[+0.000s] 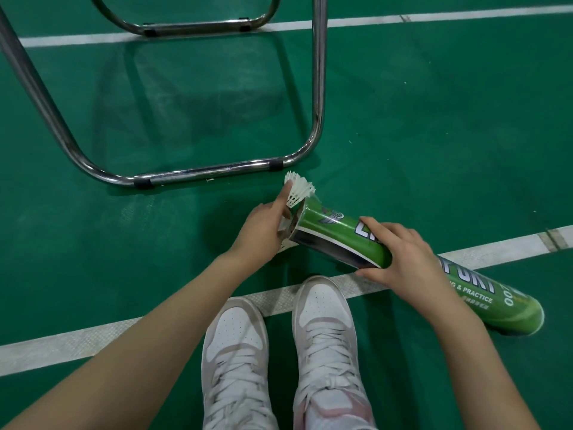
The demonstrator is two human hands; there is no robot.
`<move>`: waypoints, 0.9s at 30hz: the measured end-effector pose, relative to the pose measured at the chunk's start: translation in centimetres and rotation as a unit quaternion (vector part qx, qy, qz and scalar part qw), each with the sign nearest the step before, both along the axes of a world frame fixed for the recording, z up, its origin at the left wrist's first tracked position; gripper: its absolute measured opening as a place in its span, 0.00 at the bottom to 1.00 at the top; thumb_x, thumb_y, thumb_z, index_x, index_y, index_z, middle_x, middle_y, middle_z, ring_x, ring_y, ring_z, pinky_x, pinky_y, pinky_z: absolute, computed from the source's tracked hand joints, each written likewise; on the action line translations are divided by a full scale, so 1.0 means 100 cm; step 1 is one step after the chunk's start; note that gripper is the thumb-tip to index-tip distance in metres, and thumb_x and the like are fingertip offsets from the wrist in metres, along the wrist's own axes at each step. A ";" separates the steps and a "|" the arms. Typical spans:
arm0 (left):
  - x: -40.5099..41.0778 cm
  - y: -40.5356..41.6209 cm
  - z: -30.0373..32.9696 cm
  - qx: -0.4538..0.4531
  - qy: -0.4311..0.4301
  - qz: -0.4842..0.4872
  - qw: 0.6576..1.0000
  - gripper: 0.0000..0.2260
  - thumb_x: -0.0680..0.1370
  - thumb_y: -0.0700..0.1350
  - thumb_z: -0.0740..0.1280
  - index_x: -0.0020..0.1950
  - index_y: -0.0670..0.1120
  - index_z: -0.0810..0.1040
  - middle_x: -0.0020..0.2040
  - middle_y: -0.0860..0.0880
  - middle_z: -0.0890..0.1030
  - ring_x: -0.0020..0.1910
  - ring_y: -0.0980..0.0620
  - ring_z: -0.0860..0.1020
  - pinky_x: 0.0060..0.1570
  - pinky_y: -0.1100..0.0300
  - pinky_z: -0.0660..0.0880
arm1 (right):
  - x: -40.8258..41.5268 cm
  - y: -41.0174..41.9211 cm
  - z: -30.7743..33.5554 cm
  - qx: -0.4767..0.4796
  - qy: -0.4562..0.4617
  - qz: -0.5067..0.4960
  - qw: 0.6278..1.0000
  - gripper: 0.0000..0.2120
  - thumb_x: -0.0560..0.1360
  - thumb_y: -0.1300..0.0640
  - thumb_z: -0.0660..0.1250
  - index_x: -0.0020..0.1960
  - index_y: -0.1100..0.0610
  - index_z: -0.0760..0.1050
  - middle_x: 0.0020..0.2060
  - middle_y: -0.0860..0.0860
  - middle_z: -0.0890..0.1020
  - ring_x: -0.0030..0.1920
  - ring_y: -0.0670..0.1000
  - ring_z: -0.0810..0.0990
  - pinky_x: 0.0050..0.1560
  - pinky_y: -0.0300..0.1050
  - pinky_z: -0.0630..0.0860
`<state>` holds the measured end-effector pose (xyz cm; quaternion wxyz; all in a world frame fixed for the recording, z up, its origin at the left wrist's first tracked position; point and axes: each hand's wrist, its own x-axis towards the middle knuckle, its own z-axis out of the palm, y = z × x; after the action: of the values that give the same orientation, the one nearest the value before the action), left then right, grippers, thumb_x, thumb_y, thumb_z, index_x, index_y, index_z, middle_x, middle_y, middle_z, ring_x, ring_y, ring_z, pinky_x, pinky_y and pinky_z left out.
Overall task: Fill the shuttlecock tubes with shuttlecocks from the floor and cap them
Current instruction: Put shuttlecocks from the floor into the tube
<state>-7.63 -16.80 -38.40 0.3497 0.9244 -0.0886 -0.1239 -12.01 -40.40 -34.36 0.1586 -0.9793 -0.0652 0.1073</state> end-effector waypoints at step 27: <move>-0.036 0.025 0.036 -0.344 0.017 0.395 0.852 0.20 0.77 0.39 0.68 0.66 0.51 0.68 0.42 0.51 0.78 0.42 0.56 0.76 0.38 0.76 0.71 | -0.002 0.010 -0.010 -0.005 0.008 0.013 1.000 0.41 0.63 0.44 0.74 0.71 0.43 0.58 0.64 0.46 0.70 0.61 0.51 0.66 0.61 0.48 0.61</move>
<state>-11.25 -14.30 -34.76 0.6661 0.7000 0.2531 0.0477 -12.20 -39.42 -35.38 0.1528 -0.9782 -0.0763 0.1179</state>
